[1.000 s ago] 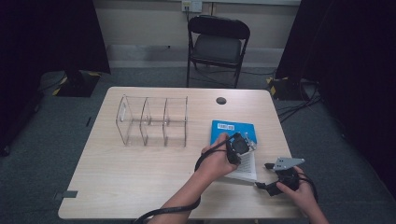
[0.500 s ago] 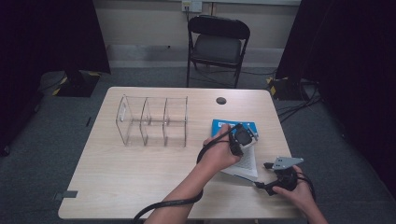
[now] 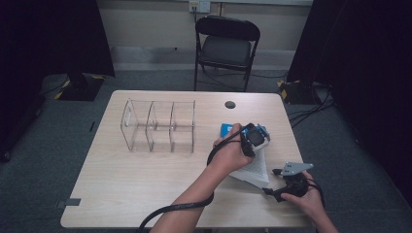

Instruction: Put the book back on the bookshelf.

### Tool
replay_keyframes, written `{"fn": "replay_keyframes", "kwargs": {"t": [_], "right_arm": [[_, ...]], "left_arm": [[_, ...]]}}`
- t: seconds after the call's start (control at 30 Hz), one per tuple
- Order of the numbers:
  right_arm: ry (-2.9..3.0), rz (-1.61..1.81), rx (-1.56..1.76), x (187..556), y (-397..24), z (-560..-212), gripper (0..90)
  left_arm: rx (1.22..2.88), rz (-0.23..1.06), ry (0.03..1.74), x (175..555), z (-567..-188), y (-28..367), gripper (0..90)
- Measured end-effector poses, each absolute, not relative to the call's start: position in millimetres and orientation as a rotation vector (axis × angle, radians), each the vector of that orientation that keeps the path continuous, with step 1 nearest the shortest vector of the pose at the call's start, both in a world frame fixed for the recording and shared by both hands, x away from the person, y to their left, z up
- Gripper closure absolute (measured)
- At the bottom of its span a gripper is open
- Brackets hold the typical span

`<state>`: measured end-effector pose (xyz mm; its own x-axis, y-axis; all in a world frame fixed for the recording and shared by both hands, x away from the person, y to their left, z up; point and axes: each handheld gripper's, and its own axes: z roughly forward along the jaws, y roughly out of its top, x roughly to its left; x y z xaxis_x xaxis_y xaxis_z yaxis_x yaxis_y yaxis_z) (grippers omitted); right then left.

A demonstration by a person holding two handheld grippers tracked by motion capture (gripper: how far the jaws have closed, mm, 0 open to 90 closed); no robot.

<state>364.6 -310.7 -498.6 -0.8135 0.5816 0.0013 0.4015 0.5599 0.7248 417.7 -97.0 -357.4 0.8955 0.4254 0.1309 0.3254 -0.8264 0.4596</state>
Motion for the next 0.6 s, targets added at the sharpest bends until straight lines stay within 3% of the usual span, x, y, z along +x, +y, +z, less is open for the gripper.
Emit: {"fn": "replay_keyframes", "kwargs": {"t": [0.6], "right_arm": [[2.532,1.105,0.846,360.2,-303.2,-499.8,11.4]], "left_arm": [[2.615,0.303,0.592,420.9,-348.2,-96.4,75.3]]}}
